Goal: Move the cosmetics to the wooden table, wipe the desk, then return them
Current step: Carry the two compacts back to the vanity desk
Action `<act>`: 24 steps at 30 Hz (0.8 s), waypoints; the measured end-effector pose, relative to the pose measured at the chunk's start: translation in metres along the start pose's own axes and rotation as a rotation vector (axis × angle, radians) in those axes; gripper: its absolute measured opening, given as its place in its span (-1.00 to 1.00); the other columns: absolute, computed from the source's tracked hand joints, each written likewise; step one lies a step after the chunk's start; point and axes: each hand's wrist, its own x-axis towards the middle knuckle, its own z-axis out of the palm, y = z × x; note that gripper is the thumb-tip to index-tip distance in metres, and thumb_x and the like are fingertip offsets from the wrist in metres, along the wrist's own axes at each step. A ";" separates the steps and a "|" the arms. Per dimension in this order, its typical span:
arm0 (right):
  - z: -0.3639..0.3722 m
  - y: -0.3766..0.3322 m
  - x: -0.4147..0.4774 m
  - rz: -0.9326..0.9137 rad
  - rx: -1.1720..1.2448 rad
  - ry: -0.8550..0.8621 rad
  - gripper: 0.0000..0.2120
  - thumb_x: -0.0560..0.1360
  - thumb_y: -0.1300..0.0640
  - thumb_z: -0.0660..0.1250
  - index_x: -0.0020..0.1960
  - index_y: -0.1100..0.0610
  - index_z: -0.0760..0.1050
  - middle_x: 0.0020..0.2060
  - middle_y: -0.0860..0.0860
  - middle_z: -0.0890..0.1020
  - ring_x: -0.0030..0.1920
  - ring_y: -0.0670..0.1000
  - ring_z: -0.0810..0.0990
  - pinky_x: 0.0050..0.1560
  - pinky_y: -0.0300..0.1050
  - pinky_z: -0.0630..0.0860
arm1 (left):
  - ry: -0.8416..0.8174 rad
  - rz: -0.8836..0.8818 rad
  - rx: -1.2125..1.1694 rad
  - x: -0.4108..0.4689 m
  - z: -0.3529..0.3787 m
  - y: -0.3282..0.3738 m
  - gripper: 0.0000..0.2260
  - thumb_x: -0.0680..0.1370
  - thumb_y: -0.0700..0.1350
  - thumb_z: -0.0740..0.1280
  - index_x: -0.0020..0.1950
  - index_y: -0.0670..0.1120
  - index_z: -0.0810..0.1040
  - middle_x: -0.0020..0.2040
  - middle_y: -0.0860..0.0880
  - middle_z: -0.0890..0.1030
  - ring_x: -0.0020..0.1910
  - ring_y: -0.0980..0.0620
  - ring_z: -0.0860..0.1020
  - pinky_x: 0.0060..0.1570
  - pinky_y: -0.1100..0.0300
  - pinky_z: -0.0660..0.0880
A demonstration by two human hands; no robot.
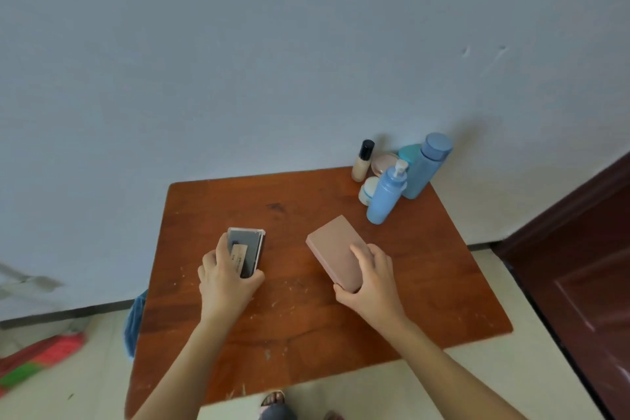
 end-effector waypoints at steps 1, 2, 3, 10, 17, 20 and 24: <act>-0.001 0.002 -0.006 -0.006 -0.023 -0.002 -0.32 0.35 -0.06 0.41 0.37 0.06 0.20 0.27 0.06 0.24 0.27 0.02 0.19 0.26 -0.15 0.28 | -0.012 0.018 -0.004 -0.002 0.001 0.001 -0.24 0.38 -0.10 0.44 0.46 0.00 0.08 0.34 -0.18 0.27 0.30 -0.17 0.26 0.29 -0.16 0.32; -0.002 0.003 -0.014 -0.020 -0.060 0.005 -0.33 0.34 -0.07 0.40 0.35 0.06 0.22 0.26 0.07 0.26 0.25 0.04 0.22 0.24 -0.14 0.30 | -0.030 0.039 -0.012 -0.004 0.002 0.001 -0.24 0.38 -0.10 0.43 0.46 0.00 0.08 0.34 -0.17 0.27 0.29 -0.17 0.25 0.28 -0.16 0.32; -0.003 0.004 -0.021 -0.043 -0.120 0.019 -0.34 0.31 -0.08 0.40 0.32 0.08 0.25 0.24 0.10 0.30 0.22 0.08 0.27 0.20 -0.11 0.35 | -0.053 0.060 -0.021 -0.004 0.004 0.002 -0.25 0.38 -0.11 0.43 0.46 0.00 0.08 0.34 -0.17 0.27 0.29 -0.17 0.25 0.28 -0.15 0.32; -0.007 -0.002 -0.090 0.039 -0.418 0.185 -0.24 0.09 -0.12 0.53 0.19 0.10 0.35 0.07 0.17 0.48 -0.01 0.16 0.53 -0.12 -0.07 0.56 | -0.286 0.290 -0.046 -0.001 0.007 0.011 -0.24 0.39 -0.09 0.44 0.46 0.02 0.07 0.36 -0.15 0.25 0.31 -0.13 0.24 0.25 -0.08 0.35; 0.023 -0.062 -0.157 0.229 -0.520 0.377 -0.24 0.09 -0.10 0.54 0.18 0.11 0.33 0.08 0.12 0.34 0.00 0.13 0.43 -0.14 -0.07 0.55 | -0.507 0.555 0.032 0.002 -0.039 -0.024 -0.26 0.40 -0.09 0.43 0.46 0.02 0.07 0.35 -0.14 0.27 0.28 -0.11 0.25 0.22 -0.06 0.38; 0.029 -0.089 -0.178 0.328 -0.581 0.406 -0.24 0.07 -0.14 0.52 0.16 0.09 0.34 0.06 0.10 0.37 -0.02 0.09 0.43 -0.17 -0.13 0.54 | -0.549 0.626 0.080 -0.001 -0.050 -0.026 -0.27 0.41 -0.08 0.41 0.46 0.01 0.07 0.34 -0.17 0.27 0.26 -0.15 0.25 0.21 -0.08 0.37; 0.028 -0.112 -0.229 0.481 -0.658 0.471 -0.24 0.04 -0.13 0.53 0.14 0.12 0.36 0.02 0.16 0.49 -0.10 0.15 0.55 -0.21 -0.08 0.55 | -0.664 0.785 0.108 -0.039 -0.048 -0.014 -0.27 0.41 -0.09 0.41 0.46 -0.03 0.07 0.33 -0.18 0.27 0.28 -0.16 0.24 0.24 -0.07 0.32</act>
